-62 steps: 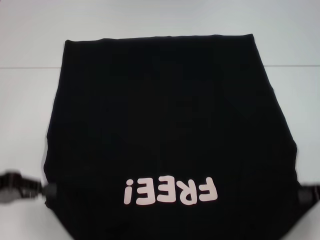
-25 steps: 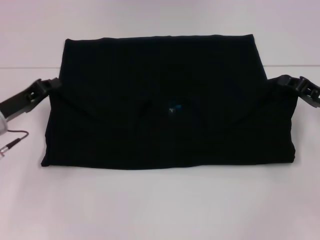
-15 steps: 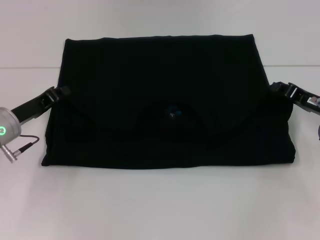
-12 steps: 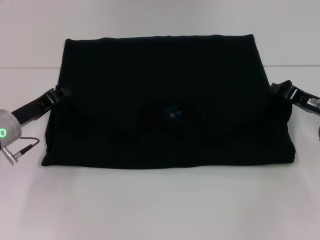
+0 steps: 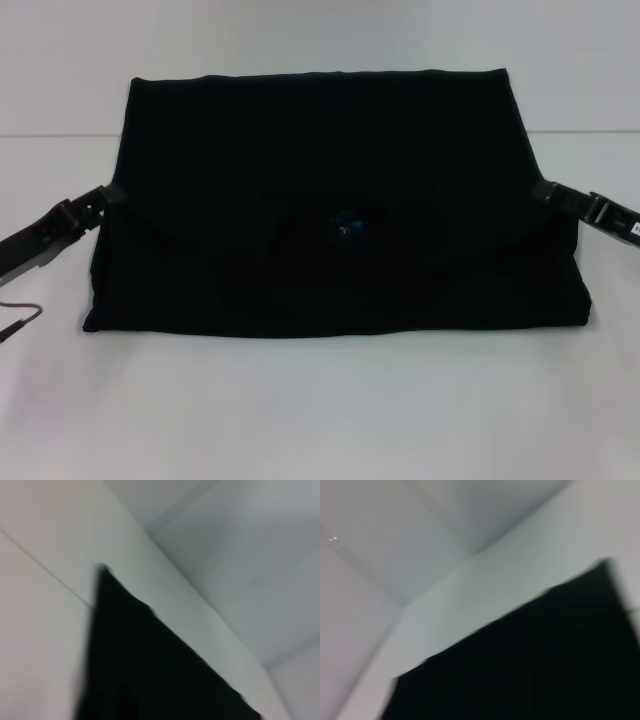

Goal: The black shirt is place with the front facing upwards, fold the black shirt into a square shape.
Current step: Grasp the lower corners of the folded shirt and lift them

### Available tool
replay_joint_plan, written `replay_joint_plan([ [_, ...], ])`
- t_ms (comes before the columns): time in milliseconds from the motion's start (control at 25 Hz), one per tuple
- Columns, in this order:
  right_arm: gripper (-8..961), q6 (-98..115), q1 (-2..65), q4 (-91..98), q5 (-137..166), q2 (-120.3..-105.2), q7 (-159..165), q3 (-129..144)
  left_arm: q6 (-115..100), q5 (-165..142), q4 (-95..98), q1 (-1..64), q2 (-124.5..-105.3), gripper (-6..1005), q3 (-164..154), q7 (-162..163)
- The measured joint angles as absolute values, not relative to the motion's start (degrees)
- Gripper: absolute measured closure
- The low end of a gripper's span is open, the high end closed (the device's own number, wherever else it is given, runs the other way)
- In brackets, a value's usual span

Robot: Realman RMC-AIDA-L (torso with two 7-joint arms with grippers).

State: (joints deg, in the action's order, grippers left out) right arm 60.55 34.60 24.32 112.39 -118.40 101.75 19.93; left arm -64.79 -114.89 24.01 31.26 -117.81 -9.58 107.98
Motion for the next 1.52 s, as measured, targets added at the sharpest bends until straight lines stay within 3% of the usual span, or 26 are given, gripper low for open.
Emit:
replay_joint_plan([
  [120, 423, 71.06, 33.33, 24.36, 112.91, -117.25, 96.14, 21.62, -73.23, -117.01, 24.71, 29.46, -114.66, 484, -13.72, 112.67],
  [160, 342, 74.55, 32.76, 24.37, 112.97, -116.86, 93.83, 23.21, -75.49, -118.01, 25.58, 28.97, -113.83, 444, -15.6, 114.64],
  [240, 180, 79.67, 31.79, 24.4, 113.04, -116.38, 89.61, 26.82, -78.76, -121.28, 28.73, 28.18, -113.2, 366, -17.68, 118.04],
  [440, 36, 83.49, 30.21, 24.72, 113.94, -116.6, 82.92, 34.2, -81.54, -129.45, 34.57, 27.62, -113.19, 178, -18.23, 119.9],
  [520, 37, 83.51, 29.94, 24.87, 115.26, -117.19, 80.63, 36.01, -81.04, -130.7, 35.13, 27.7, -113.17, 103, -18.22, 117.6],
  [760, 38, 83.16, 30.27, 24.93, 117.5, -118.69, 77.19, 38.85, -78.55, -131.32, 35.19, 28.12, -113.78, 91, -18.41, 112.55],
  [1200, 38, 82.79, 30.43, 24.93, 117.29, -118.81, 77.82, 38.85, -74.57, -131.43, 35.09, 28.43, -115.47, 93, -22.73, 110.31],
  [1520, 39, 83.25, 30.42, 24.96, 117.09, -118.9, 77.96, 38.72, -74.61, -131.5, 35.14, 28.05, -115.66, 94, -22.77, 108.48],
])
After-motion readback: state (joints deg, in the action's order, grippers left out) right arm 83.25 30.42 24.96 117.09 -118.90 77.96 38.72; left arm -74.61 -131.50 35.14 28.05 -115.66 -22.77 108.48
